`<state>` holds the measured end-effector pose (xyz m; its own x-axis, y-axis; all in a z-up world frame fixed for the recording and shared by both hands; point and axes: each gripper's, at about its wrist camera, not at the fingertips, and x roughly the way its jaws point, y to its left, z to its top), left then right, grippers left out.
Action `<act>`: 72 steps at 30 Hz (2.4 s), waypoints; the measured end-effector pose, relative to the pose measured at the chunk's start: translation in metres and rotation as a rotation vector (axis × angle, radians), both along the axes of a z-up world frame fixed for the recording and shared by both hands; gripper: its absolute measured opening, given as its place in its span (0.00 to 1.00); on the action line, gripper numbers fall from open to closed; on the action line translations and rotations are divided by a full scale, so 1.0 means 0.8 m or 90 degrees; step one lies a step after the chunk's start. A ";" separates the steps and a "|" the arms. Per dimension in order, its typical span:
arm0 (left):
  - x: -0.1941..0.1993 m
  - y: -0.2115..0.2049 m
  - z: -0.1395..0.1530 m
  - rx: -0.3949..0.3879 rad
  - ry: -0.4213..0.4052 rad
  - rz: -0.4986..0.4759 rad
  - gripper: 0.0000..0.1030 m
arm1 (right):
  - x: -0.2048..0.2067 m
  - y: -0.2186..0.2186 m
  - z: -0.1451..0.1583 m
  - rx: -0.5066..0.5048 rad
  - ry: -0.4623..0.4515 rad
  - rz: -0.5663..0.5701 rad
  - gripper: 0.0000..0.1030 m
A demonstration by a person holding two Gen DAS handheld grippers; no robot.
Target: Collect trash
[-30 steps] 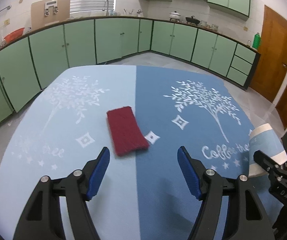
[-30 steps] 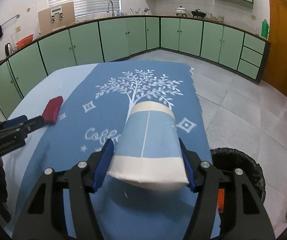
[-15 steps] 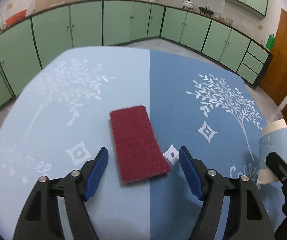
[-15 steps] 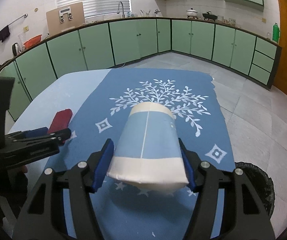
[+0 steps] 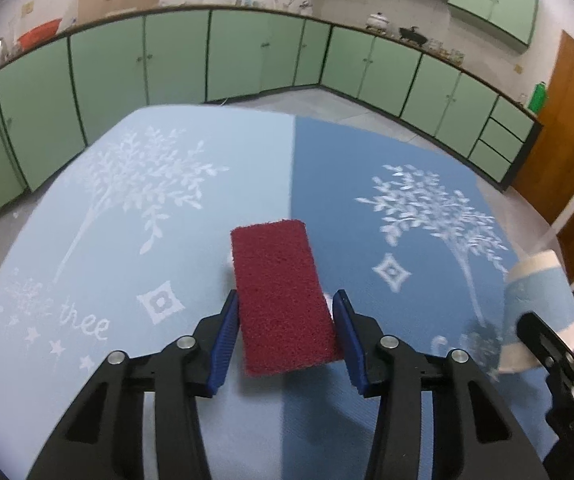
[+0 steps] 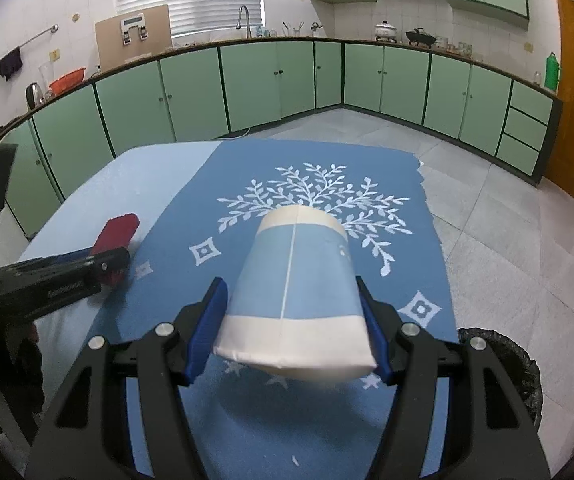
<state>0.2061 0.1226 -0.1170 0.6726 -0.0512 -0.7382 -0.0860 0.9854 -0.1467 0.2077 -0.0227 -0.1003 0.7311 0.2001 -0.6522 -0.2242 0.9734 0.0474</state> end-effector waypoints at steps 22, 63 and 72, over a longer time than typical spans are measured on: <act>-0.058 -0.197 0.077 -0.014 -0.081 -0.227 0.45 | -0.075 -0.162 0.076 0.041 -0.044 -0.112 0.59; -0.037 -0.419 0.030 -0.027 -0.049 -0.425 0.60 | -0.107 -0.407 -0.008 0.018 0.003 -0.321 0.91; -0.058 -0.382 0.068 -0.022 -0.089 -0.395 0.88 | -0.118 -0.378 0.026 0.041 0.005 -0.291 0.95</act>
